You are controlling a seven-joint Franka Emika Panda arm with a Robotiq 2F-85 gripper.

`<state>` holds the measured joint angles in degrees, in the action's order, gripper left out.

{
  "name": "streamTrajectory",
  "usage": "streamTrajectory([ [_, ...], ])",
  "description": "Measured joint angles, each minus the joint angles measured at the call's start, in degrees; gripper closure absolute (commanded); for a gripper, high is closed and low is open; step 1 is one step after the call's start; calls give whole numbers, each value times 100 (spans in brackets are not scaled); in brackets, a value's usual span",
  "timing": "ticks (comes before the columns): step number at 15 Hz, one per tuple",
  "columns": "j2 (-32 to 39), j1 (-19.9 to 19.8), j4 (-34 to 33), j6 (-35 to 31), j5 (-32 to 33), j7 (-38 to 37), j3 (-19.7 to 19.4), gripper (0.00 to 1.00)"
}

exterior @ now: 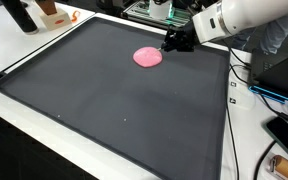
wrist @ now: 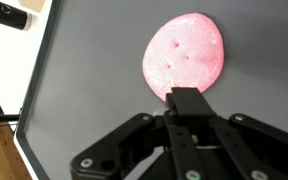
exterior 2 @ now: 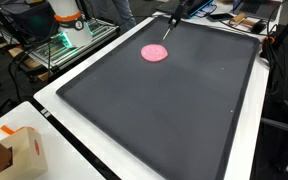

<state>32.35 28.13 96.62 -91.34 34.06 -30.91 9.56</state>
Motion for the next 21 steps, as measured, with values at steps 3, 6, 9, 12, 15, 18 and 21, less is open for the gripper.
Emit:
streamTrajectory([
  [3,-36,-84,-11,-10,-15,102,-15,97],
  [6,-130,-230,-10,-71,-106,270,-20,97],
  [9,-259,-409,5,-194,-255,488,-23,97],
  [12,-429,-566,70,-361,-389,720,-33,97],
  [15,-648,-722,226,-617,-553,972,-41,97],
  [18,-889,-879,431,-888,-718,1242,-43,97],
  [21,-1134,-1032,657,-1147,-905,1556,-42,97],
])
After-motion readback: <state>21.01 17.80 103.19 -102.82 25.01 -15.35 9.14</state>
